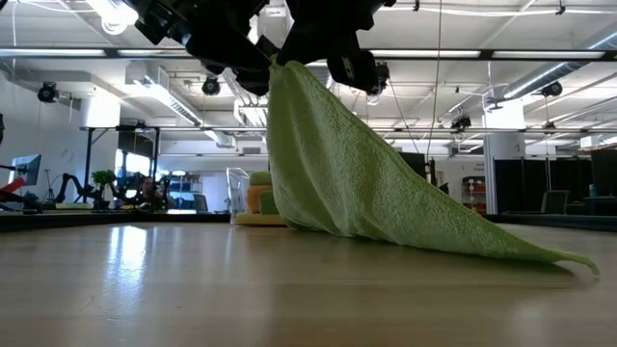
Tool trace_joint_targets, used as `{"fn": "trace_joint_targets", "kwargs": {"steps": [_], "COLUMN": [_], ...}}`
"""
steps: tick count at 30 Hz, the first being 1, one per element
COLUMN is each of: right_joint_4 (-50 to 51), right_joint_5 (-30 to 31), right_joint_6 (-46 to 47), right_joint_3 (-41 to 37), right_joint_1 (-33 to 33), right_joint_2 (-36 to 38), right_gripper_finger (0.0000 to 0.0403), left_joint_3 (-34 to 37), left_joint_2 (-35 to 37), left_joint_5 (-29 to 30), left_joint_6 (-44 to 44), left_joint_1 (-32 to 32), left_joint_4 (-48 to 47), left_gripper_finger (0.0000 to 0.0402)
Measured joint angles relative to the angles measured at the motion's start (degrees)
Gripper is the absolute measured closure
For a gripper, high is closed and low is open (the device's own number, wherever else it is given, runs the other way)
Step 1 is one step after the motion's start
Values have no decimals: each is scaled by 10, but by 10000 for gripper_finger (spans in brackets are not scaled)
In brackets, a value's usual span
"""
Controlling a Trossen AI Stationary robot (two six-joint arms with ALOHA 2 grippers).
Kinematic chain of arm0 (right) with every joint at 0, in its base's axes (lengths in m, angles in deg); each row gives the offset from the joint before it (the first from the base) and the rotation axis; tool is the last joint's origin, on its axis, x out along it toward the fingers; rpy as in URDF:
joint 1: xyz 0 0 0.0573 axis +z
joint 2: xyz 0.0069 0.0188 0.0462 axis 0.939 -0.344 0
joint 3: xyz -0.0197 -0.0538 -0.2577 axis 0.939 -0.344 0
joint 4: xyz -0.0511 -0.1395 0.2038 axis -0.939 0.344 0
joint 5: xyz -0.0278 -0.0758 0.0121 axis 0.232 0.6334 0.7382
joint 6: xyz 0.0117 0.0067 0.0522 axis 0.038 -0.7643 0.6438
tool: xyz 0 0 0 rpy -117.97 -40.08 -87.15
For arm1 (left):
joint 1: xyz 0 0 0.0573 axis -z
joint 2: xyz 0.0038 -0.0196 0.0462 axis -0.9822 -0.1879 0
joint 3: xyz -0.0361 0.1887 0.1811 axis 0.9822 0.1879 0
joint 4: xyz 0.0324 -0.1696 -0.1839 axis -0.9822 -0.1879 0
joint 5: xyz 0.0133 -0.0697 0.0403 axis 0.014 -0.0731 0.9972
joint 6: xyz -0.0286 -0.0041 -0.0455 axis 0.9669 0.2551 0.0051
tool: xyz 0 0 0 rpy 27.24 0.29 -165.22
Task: Fold microfiber towels
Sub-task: Fold the light green microfiber cloth
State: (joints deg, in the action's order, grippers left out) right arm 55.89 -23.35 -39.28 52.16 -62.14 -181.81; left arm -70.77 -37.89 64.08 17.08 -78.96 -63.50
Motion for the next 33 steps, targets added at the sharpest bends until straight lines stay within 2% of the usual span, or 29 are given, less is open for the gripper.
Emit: {"fn": "trace_joint_targets", "kwargs": {"steps": [10, 22, 33], "right_joint_4": [2, 5, 3], "right_joint_5": [0, 0, -3], "right_joint_6": [0, -1, -10], "right_joint_3": [0, 0, 0], "right_joint_1": [-1, -1, -1], "right_joint_2": [0, 0, 0], "right_gripper_finger": [394, 395, 394], "left_joint_3": [1, 1, 1], "left_joint_2": [-9, -9, -9], "left_joint_5": [1, 0, 1], "left_joint_6": [5, 5, 5], "left_joint_1": [-1, 0, 3], "left_joint_4": [32, 30, 9], "left_gripper_finger": [271, 368, 401]}}
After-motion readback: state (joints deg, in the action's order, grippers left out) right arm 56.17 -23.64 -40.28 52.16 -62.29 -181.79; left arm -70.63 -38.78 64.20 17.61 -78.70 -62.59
